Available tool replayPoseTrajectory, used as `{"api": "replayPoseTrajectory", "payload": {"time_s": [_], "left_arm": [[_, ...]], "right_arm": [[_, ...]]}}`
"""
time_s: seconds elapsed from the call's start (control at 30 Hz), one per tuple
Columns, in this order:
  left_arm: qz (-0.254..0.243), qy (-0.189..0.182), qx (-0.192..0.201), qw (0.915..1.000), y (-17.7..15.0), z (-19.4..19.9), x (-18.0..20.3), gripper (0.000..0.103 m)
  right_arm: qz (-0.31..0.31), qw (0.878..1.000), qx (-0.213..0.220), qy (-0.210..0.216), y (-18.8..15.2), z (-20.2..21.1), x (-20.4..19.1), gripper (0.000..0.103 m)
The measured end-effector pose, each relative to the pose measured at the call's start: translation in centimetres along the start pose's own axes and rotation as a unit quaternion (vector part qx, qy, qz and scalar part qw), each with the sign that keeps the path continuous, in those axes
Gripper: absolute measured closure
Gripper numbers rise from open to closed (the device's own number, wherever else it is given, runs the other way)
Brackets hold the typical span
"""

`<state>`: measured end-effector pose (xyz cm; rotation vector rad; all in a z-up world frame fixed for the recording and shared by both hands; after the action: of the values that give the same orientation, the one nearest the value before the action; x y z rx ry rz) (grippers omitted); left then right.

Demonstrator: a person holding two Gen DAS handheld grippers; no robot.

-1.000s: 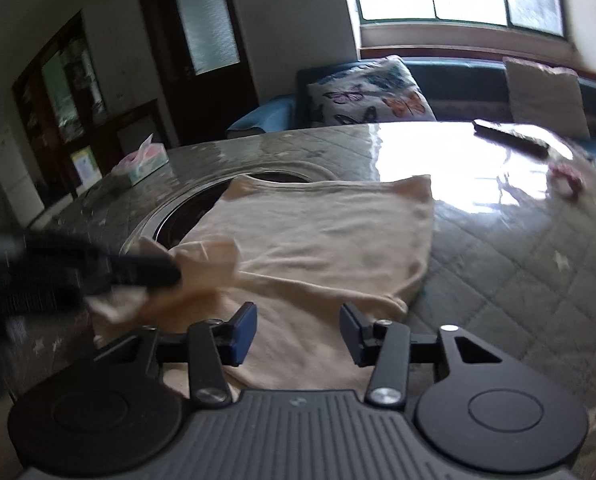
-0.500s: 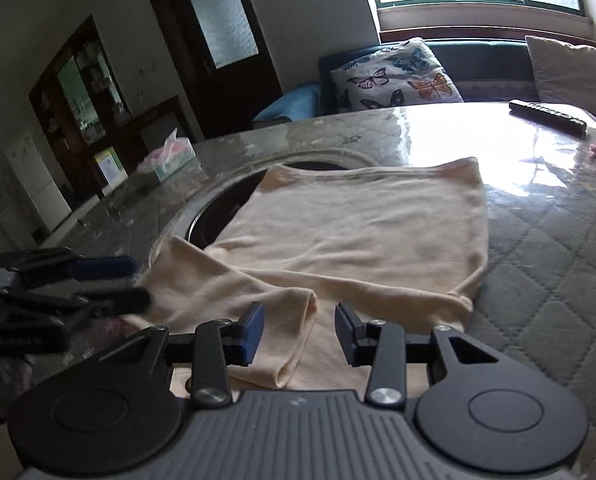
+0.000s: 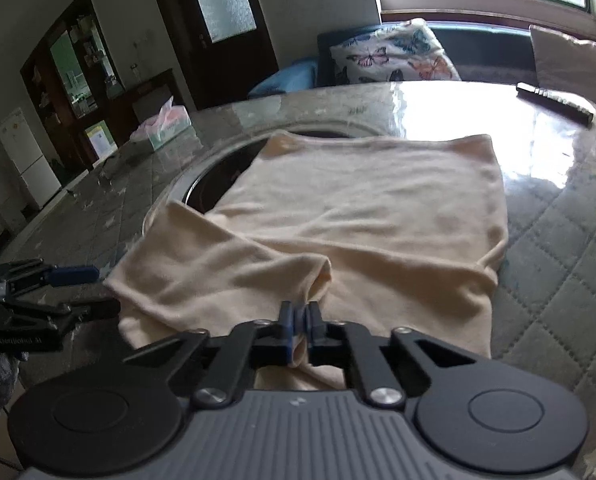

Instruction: Fold clothes

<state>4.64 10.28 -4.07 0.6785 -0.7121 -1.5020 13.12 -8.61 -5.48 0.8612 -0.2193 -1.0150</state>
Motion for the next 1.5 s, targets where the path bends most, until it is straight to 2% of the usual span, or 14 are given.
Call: {"api": "replayPoseTrajectory", "payload": {"time_s": [0.27, 0.47, 0.67, 0.77, 0.87, 0.97, 1.07, 1.23, 1.3, 1.33, 1.4, 1.43, 1.47, 1.5], "left_arm": [[-0.029, 0.016, -0.007, 0.9994, -0.1, -1.0, 0.9, 0.034], [-0.043, 0.030, -0.005, 0.9986, 0.0, -0.8, 1.2, 0.034], [-0.051, 0.028, -0.007, 0.9983, -0.4, -0.6, 1.3, 0.034], [-0.057, 0.027, -0.011, 0.9980, -0.5, -0.4, 1.1, 0.034], [-0.061, 0.021, -0.014, 0.9978, -0.5, 0.2, 0.8, 0.034], [-0.065, 0.013, -0.016, 0.9977, -0.4, 1.1, 0.3, 0.034], [-0.074, 0.022, -0.010, 0.9970, 0.0, 2.0, -0.5, 0.034], [-0.071, 0.028, 0.013, 0.9970, 2.2, 2.2, -0.8, 0.035], [-0.067, 0.012, 0.024, 0.9974, 3.2, 1.9, -0.2, 0.040], [-0.066, 0.003, 0.027, 0.9974, 3.5, 1.6, 0.1, 0.046], [-0.070, -0.017, 0.031, 0.9969, 4.2, 0.8, 1.2, 0.054], [-0.072, -0.030, 0.033, 0.9964, 4.4, 0.2, 1.8, 0.065], [-0.070, -0.043, 0.031, 0.9961, 4.6, -0.4, 2.2, 0.073], [-0.065, -0.053, 0.028, 0.9961, 4.9, -1.0, 2.5, 0.075]], "right_arm": [[0.040, 0.996, 0.073, -0.022, 3.4, 4.1, -1.0, 0.099], [0.054, 0.989, 0.119, -0.062, 5.3, 7.2, 0.2, 0.099], [0.021, 0.991, 0.084, -0.099, 2.7, 5.8, 3.4, 0.099], [0.004, 0.994, 0.041, -0.100, 0.6, 3.9, 4.7, 0.099], [-0.005, 0.996, 0.018, -0.092, -0.6, 3.2, 5.3, 0.099], [-0.010, 0.996, 0.017, -0.088, -0.8, 3.6, 5.6, 0.096], [-0.011, 0.996, 0.017, -0.086, -0.9, 4.4, 6.1, 0.094], [-0.031, 0.997, 0.031, -0.071, 0.3, 4.0, 6.8, 0.094], [-0.040, 0.997, 0.029, -0.060, 0.7, 3.0, 7.0, 0.088], [-0.042, 0.997, 0.026, -0.061, 0.8, 2.5, 7.1, 0.085], [-0.043, 0.997, 0.022, -0.063, 0.8, 1.5, 7.2, 0.085], [-0.043, 0.997, 0.021, -0.062, 0.8, 1.2, 7.2, 0.085], [-0.041, 0.997, 0.019, -0.061, 0.8, 0.9, 7.1, 0.090], [-0.031, 0.997, 0.019, -0.066, 0.7, 0.8, 6.8, 0.096]]}}
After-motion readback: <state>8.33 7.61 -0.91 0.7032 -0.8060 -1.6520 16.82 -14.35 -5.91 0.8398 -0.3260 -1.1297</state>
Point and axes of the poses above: each gripper's, at about its wrist camera, not at the fingertips, and z roughly against the way its jaws point, x to its right, y to its top, the point moved 6 cm from there along -z, roughly the way its jaws point, and after that the axes turned 2 degrees about -y, right-handed, at the moved point
